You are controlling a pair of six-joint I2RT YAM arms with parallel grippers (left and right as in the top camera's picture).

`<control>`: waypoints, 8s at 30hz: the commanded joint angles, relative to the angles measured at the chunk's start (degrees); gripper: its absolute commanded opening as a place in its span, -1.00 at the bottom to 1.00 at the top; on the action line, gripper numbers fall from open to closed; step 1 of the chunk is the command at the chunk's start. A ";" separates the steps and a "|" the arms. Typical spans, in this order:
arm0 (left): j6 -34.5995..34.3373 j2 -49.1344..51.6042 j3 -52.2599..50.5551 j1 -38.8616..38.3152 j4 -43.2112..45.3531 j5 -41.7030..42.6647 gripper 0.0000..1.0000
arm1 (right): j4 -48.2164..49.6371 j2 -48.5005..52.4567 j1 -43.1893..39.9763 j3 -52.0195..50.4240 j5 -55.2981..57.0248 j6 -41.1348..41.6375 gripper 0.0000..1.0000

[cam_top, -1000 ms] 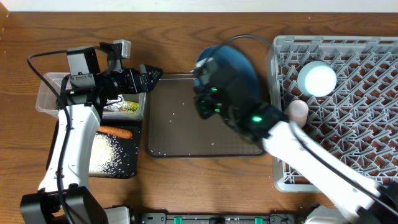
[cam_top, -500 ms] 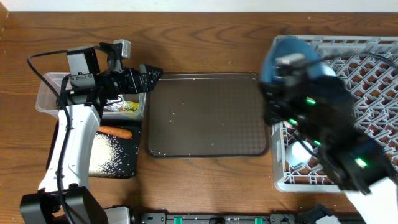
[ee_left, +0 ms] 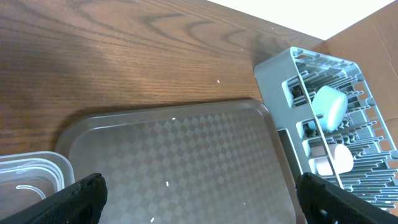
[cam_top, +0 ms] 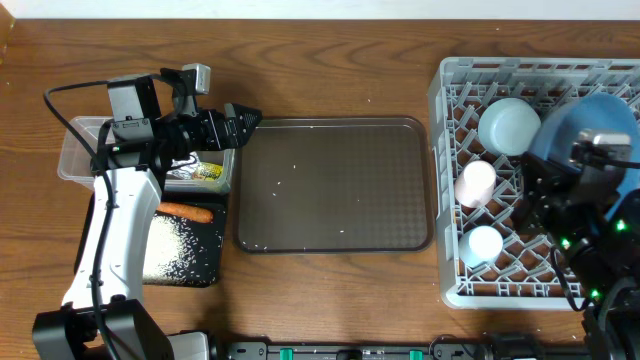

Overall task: Sort waste into correct bins and load items into the dishwasher rack
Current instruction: 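Carry the teal plate with right gripper to the rack's right side, then lower the teal plate upright into the rack slots with right gripper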

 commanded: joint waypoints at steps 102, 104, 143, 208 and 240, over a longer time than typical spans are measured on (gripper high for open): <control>-0.50 -0.55 -0.11 0.15 0.11 0.13 1.00 | 21.55 44.35 -53.44 -9.90 -71.49 -20.20 -0.97; -0.50 -0.55 -0.11 0.15 0.11 0.13 1.00 | 20.70 44.35 -54.34 -9.92 -67.41 -16.20 -0.97; -0.50 -0.55 -0.11 0.15 0.11 0.13 0.99 | 29.07 44.24 -48.89 -10.08 -80.02 -5.09 -0.98; -0.50 -0.55 -0.11 0.15 0.11 0.13 0.99 | 21.55 44.06 -73.79 -16.96 -83.14 15.98 0.70; -0.50 -0.55 -0.11 0.15 0.11 0.13 1.00 | -44.02 42.25 -73.48 -16.96 -82.82 -18.51 0.99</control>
